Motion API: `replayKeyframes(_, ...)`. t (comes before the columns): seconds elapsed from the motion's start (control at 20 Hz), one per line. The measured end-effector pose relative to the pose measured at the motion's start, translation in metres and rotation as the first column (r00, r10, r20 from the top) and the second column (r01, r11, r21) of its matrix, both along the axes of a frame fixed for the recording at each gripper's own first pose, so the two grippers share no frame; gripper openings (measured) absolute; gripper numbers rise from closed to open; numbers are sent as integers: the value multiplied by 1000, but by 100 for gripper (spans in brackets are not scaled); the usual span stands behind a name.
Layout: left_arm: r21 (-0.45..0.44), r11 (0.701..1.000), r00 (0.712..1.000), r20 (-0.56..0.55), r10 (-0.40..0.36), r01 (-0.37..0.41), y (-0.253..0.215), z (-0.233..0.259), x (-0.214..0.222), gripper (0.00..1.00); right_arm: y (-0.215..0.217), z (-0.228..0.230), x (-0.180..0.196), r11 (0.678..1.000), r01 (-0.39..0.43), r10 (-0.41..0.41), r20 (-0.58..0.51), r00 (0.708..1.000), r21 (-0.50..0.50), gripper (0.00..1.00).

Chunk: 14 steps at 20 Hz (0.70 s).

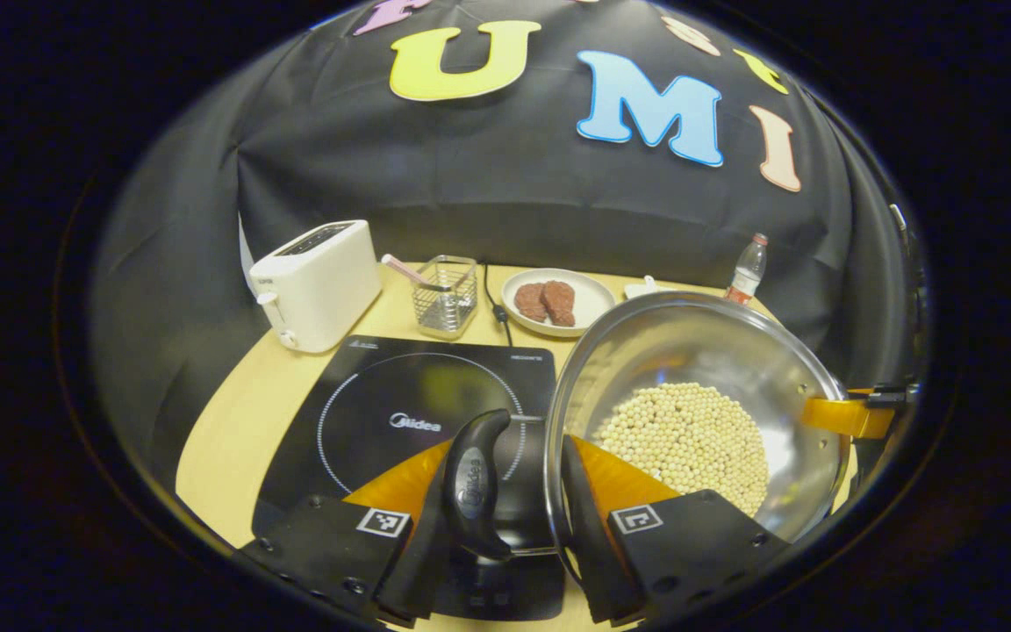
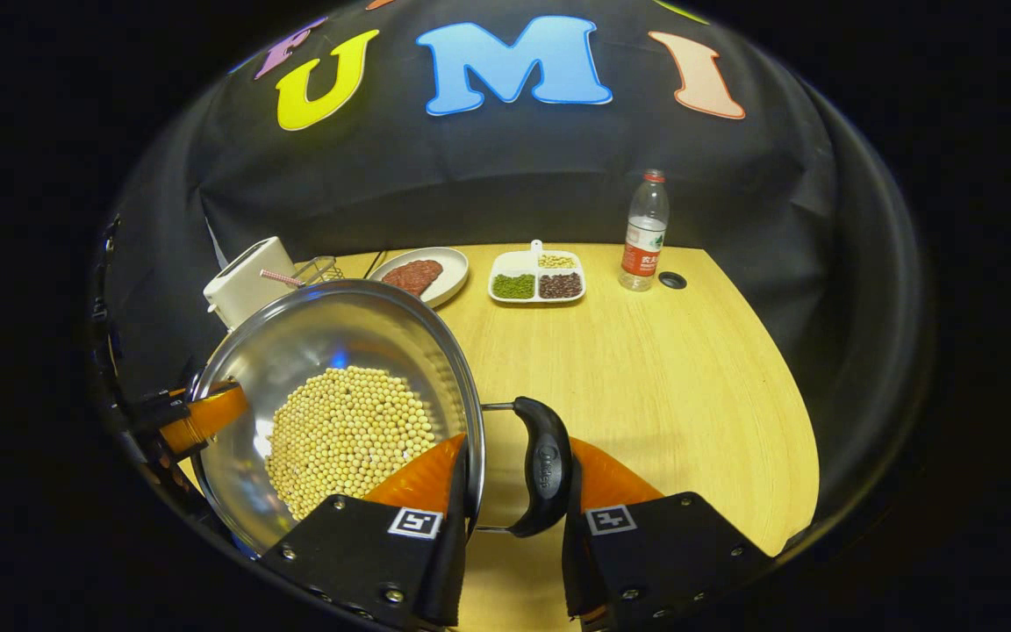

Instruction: First push the handle of the pot to place it horizontally, then grasp the pot with both hands and set it on the induction cooktop.

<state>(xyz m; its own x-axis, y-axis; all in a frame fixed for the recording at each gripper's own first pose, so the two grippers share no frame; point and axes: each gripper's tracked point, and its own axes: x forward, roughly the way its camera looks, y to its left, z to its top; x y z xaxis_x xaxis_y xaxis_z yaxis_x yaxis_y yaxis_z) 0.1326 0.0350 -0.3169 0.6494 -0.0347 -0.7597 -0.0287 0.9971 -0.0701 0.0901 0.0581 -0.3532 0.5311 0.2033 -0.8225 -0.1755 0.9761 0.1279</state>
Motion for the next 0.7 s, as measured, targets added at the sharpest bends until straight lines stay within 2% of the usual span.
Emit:
replayKeyframes(0.1, 0, 1000, 1000, 2, -2, 2, 19, 1, -1, 65, 19, 2, -4, 1000, 3, -3, -5, 1000, 1, 45)
replayKeyframes(0.25, 3, 1000, 1000, 3, -4, 4, 46, 1, -2, 65, 45, 4, -10, 1000, 6, -6, -11, 1000, 1, 45)
replayKeyframes(0.3, 3, 1000, 1000, 2, -5, 5, 54, 0, -3, 69, 53, 4, -11, 1000, 8, -8, -14, 1000, 1, 45)
replayKeyframes(0.45, 6, 1000, 1000, 3, -10, 10, 78, -2, -1, 65, 76, 6, -16, 1000, 17, -17, -19, 1000, 2, 45)
replayKeyframes(0.6, 9, 1000, 1000, 8, -14, 14, 99, -5, 3, 72, 97, 2, -14, 1000, 27, -27, -25, 999, 3, 45)
replayKeyframes(0.7, 5, 1000, 1000, 3, -15, 15, 112, -11, 8, 69, 111, 0, -11, 1000, 31, -31, -25, 999, 0, 45)
